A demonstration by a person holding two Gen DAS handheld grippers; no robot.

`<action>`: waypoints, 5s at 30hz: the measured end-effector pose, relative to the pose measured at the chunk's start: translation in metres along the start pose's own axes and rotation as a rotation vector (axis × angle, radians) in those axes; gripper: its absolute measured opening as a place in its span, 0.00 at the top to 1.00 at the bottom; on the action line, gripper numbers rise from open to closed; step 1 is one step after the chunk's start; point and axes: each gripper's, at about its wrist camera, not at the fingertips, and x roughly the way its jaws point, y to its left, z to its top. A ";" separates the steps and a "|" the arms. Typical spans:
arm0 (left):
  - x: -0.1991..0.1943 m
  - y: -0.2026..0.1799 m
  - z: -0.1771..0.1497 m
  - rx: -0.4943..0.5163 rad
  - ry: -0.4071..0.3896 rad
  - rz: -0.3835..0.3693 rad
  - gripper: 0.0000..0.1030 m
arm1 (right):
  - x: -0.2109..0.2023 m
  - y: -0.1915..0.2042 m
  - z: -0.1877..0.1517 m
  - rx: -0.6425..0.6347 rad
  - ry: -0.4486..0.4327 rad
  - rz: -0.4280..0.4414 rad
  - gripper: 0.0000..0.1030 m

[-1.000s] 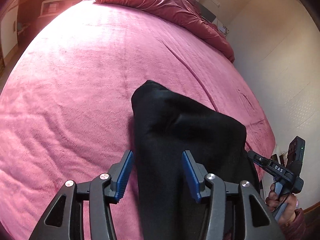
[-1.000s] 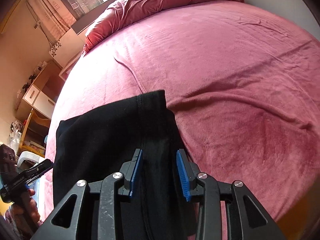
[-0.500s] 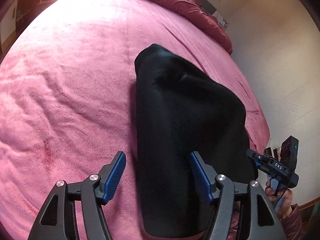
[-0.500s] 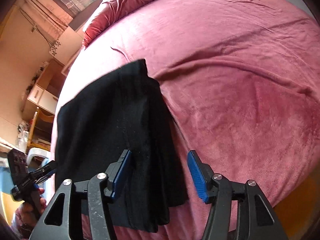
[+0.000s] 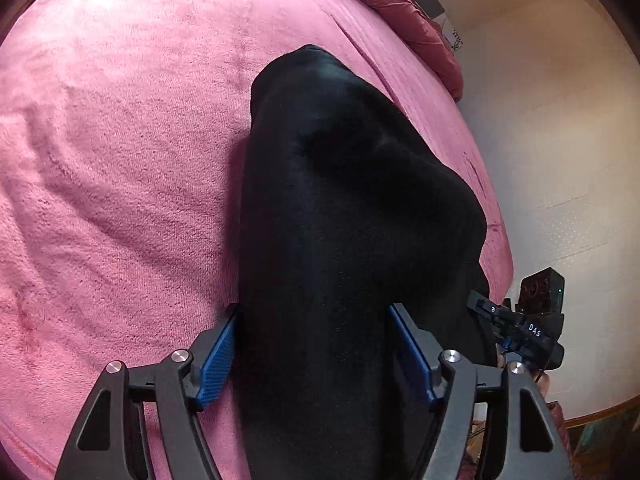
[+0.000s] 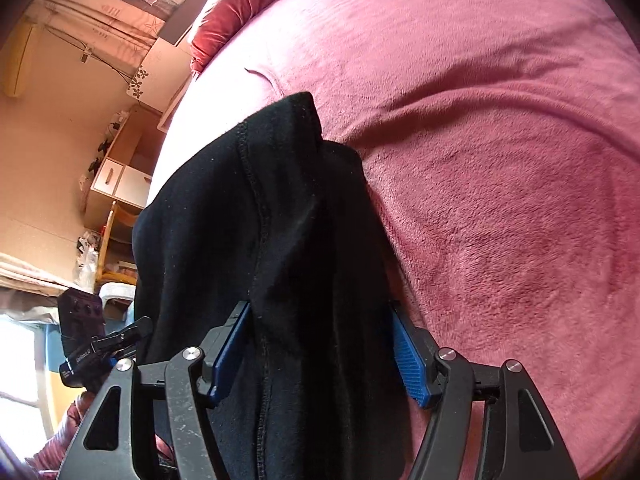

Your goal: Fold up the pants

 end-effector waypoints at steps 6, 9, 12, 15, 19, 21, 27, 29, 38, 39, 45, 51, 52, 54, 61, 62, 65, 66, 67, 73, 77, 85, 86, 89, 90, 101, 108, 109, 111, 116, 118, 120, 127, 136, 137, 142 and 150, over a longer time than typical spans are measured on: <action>-0.014 -0.004 -0.002 0.062 -0.018 -0.038 0.57 | -0.004 0.020 -0.009 -0.044 -0.014 -0.009 0.56; -0.022 -0.010 -0.003 0.094 -0.038 -0.056 0.63 | -0.014 0.037 -0.010 -0.081 -0.028 -0.010 0.61; -0.042 -0.011 -0.008 0.119 -0.068 -0.064 0.65 | -0.020 0.059 -0.006 -0.135 -0.031 0.001 0.62; -0.068 -0.008 -0.007 0.139 -0.120 -0.059 0.65 | -0.016 0.084 0.003 -0.181 -0.032 0.020 0.62; -0.100 -0.001 0.011 0.154 -0.196 -0.021 0.65 | 0.007 0.122 0.027 -0.228 -0.036 0.060 0.62; -0.114 0.007 0.026 0.138 -0.230 0.000 0.65 | 0.023 0.141 0.044 -0.245 -0.029 0.078 0.62; -0.138 0.037 0.080 0.099 -0.287 0.082 0.65 | 0.077 0.196 0.097 -0.284 0.000 0.092 0.62; -0.141 0.049 0.098 0.089 -0.295 0.107 0.65 | 0.094 0.211 0.112 -0.293 0.011 0.090 0.62; -0.097 0.093 0.138 -0.024 -0.221 0.228 0.60 | 0.173 0.213 0.135 -0.276 0.104 0.002 0.57; -0.088 0.100 0.136 -0.034 -0.210 0.245 0.56 | 0.181 0.208 0.134 -0.267 0.110 -0.008 0.56; -0.084 0.101 0.128 -0.046 -0.269 0.256 0.50 | 0.185 0.206 0.131 -0.264 0.093 0.027 0.53; -0.086 0.081 0.127 -0.012 -0.315 0.361 0.50 | 0.179 0.207 0.124 -0.269 0.081 0.010 0.50; -0.087 0.078 0.126 -0.004 -0.325 0.377 0.50 | 0.179 0.208 0.124 -0.267 0.080 0.009 0.49; -0.090 0.075 0.126 0.010 -0.338 0.406 0.50 | 0.179 0.210 0.123 -0.264 0.077 -0.004 0.49; -0.094 0.064 0.114 0.030 -0.369 0.460 0.50 | 0.172 0.213 0.121 -0.225 0.062 -0.038 0.36; -0.096 0.063 0.114 0.033 -0.373 0.465 0.50 | 0.171 0.212 0.121 -0.221 0.062 -0.035 0.36; -0.108 0.062 0.103 0.051 -0.396 0.478 0.50 | 0.163 0.212 0.118 -0.222 0.061 -0.042 0.36; -0.109 0.059 0.103 0.060 -0.404 0.483 0.50 | 0.160 0.213 0.116 -0.221 0.061 -0.042 0.36; -0.110 0.056 0.101 0.068 -0.412 0.486 0.50 | 0.156 0.214 0.114 -0.222 0.057 -0.041 0.36; -0.121 0.038 0.090 0.102 -0.458 0.491 0.50 | 0.132 0.204 0.096 -0.222 0.024 -0.016 0.36; -0.127 0.030 0.079 0.117 -0.476 0.493 0.50 | 0.111 0.199 0.077 -0.236 -0.005 0.001 0.36; -0.135 0.013 0.043 0.127 -0.496 0.500 0.50 | 0.073 0.215 0.029 -0.336 -0.124 -0.146 0.36; -0.135 0.012 0.038 0.122 -0.500 0.503 0.50 | 0.069 0.220 0.021 -0.358 -0.147 -0.172 0.36; -0.135 0.008 0.018 0.103 -0.503 0.506 0.50 | 0.061 0.237 -0.004 -0.425 -0.206 -0.243 0.35; -0.135 0.007 0.011 0.099 -0.506 0.510 0.50 | 0.059 0.243 -0.012 -0.446 -0.221 -0.259 0.34; -0.161 -0.007 -0.040 0.067 -0.599 0.577 0.36 | 0.034 0.290 -0.075 -0.463 -0.341 -0.368 0.34; -0.169 -0.017 -0.050 0.066 -0.621 0.579 0.33 | 0.018 0.304 -0.095 -0.511 -0.425 -0.414 0.32; -0.169 -0.019 -0.051 0.065 -0.625 0.596 0.32 | 0.016 0.306 -0.096 -0.512 -0.433 -0.419 0.31; -0.166 -0.025 -0.053 0.075 -0.633 0.654 0.29 | 0.011 0.308 -0.099 -0.518 -0.451 -0.426 0.31; -0.166 -0.032 -0.055 0.088 -0.642 0.714 0.29 | 0.001 0.311 -0.104 -0.530 -0.491 -0.434 0.30; -0.170 -0.034 -0.056 0.080 -0.659 0.708 0.29 | -0.003 0.311 -0.105 -0.535 -0.506 -0.436 0.30; -0.174 -0.037 -0.056 0.081 -0.679 0.723 0.29 | -0.007 0.312 -0.107 -0.534 -0.516 -0.436 0.29; -0.192 -0.054 -0.063 0.099 -0.760 0.720 0.29 | -0.028 0.324 -0.108 -0.542 -0.578 -0.415 0.27; -0.192 -0.062 -0.065 0.135 -0.762 0.714 0.29 | -0.031 0.329 -0.111 -0.567 -0.593 -0.416 0.26; -0.192 -0.062 -0.065 0.134 -0.762 0.712 0.29 | -0.032 0.328 -0.111 -0.567 -0.593 -0.415 0.26; -0.193 -0.064 -0.068 0.137 -0.768 0.712 0.29 | -0.031 0.328 -0.111 -0.568 -0.592 -0.417 0.26; -0.192 -0.065 -0.069 0.134 -0.766 0.710 0.29 | -0.031 0.327 -0.111 -0.564 -0.583 -0.416 0.25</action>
